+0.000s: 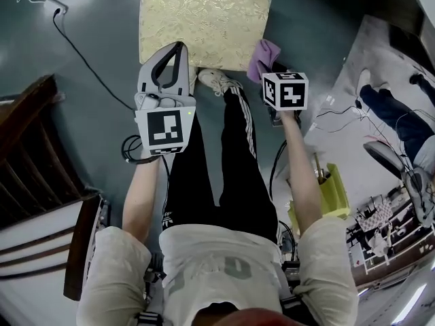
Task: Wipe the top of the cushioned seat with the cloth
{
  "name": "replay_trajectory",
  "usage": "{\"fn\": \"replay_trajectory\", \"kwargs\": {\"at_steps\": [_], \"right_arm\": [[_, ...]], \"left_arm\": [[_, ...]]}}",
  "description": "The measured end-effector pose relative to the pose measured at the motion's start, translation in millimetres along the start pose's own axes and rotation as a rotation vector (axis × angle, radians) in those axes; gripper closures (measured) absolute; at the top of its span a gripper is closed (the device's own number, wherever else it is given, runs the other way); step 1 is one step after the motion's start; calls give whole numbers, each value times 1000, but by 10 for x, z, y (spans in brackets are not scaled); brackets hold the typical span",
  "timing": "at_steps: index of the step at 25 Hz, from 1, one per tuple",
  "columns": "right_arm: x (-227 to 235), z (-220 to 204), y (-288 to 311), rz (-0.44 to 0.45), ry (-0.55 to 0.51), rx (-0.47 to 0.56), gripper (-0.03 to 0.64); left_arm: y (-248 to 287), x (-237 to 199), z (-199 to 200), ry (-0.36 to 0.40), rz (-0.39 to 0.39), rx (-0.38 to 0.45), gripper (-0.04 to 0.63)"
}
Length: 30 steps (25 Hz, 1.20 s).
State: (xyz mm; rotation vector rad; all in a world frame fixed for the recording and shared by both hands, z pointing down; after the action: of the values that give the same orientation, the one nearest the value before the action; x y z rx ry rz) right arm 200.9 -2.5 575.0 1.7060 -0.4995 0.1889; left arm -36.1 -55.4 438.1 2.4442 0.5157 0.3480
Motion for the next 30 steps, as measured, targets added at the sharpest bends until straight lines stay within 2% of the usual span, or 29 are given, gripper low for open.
{"fn": "replay_trajectory", "kwargs": {"at_steps": [8,15,19,24,27,30], "right_arm": [[182,-116,70,-42,27,-33,526],[170,-38,13,-44,57,-5,526],[-57,386,-349,-50,43,138,526],[-670,1350,-1333,-101,-50,429,526],[-1184,1714,-2121,-126,-89,590,526],[-1730,1775,-2876,-133,-97,665,526]], "left_arm": [[58,130,5,0,-29,-3,589],[77,82,33,5,-30,-6,589],[-2,-53,342,-56,6,36,589],[-282,-267,1133,-63,32,160,589],[-683,-398,1736,-60,7,197,589],[-1271,-503,2313,-106,-29,199,589]]}}
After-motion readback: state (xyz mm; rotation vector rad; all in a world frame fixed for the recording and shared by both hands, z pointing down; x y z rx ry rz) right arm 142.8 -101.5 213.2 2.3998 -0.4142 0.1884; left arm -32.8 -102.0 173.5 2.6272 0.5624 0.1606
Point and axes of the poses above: the fingertips, and each gripper's own axes: y forward along the fingers, x to its right, z out of its top, the point moved 7 cm from there along -y, backward along the fingers, and after that the axes turned 8 degrees about z, right-handed, at the moved point
